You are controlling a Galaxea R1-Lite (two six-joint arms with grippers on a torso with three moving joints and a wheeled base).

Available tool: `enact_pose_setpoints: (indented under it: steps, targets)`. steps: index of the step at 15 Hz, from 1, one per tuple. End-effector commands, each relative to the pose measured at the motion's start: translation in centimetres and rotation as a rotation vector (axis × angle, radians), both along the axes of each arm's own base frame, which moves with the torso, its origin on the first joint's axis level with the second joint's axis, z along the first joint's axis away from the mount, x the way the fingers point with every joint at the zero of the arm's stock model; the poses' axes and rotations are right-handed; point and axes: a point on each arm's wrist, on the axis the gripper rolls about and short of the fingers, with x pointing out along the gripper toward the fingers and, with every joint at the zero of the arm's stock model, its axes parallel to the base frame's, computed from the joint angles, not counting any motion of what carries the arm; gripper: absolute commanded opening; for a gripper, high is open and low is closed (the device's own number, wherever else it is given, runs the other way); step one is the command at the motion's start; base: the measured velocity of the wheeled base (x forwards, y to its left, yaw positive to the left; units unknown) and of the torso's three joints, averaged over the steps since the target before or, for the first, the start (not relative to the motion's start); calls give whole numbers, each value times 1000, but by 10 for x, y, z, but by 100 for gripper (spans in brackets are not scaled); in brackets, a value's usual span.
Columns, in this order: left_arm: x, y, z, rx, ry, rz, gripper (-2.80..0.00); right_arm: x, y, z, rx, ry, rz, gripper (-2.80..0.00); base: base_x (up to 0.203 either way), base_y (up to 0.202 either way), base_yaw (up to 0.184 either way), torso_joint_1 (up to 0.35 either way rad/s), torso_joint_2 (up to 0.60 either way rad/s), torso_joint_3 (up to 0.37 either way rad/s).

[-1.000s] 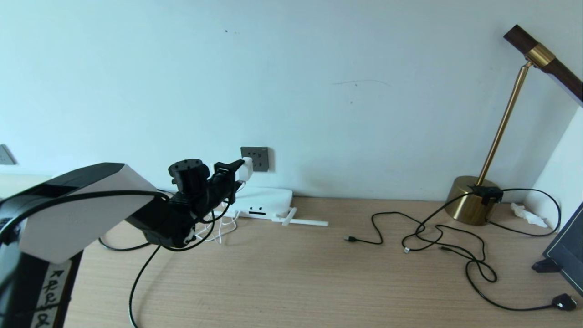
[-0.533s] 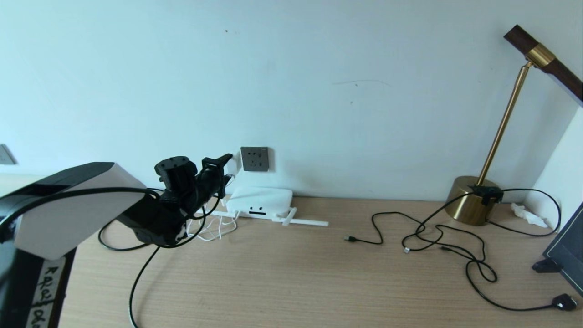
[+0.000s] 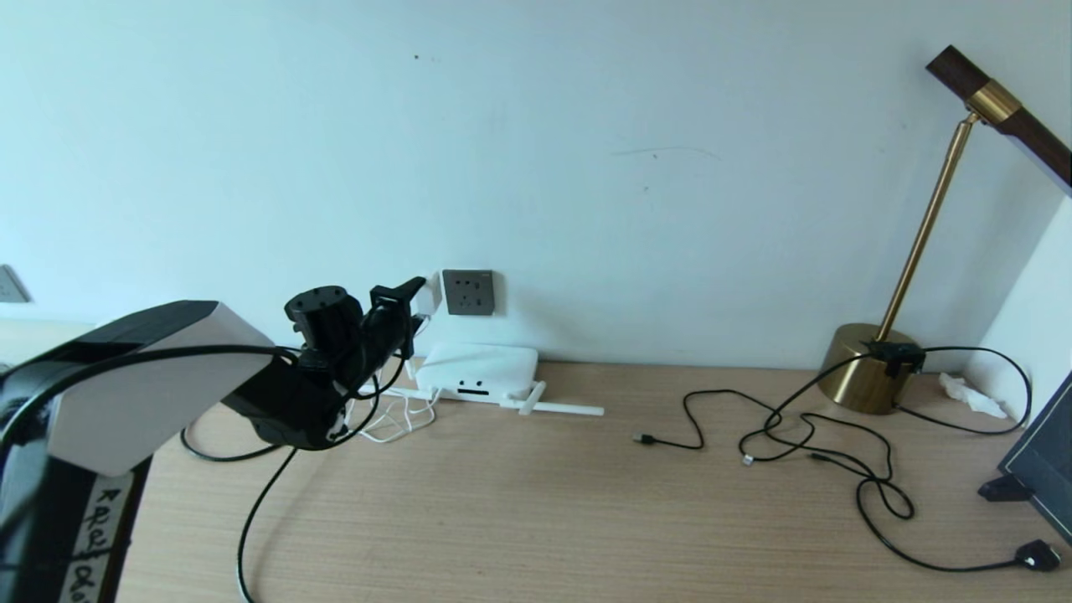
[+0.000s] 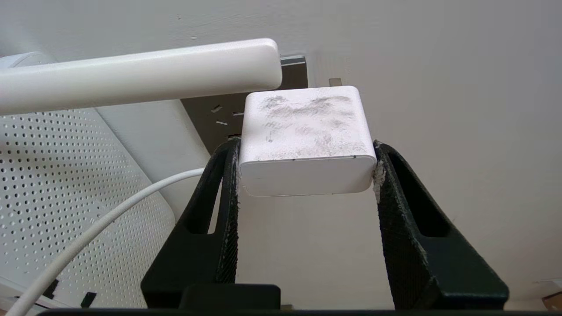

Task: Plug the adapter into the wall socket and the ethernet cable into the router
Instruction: Hand it to the other hand

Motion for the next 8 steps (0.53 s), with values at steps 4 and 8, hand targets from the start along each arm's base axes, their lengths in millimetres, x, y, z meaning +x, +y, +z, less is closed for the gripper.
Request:
enact_pose_setpoints:
  steps: [4,8]
  targets:
    - [3,3,-12,-10,-12,7,-280,0,0,0,0,0,1,0,0,0,0,0,0,0]
    - [4,5,-18,-6,0,9,-280,0,0,0,0,0,0,0,0,0,0,0,0,0]
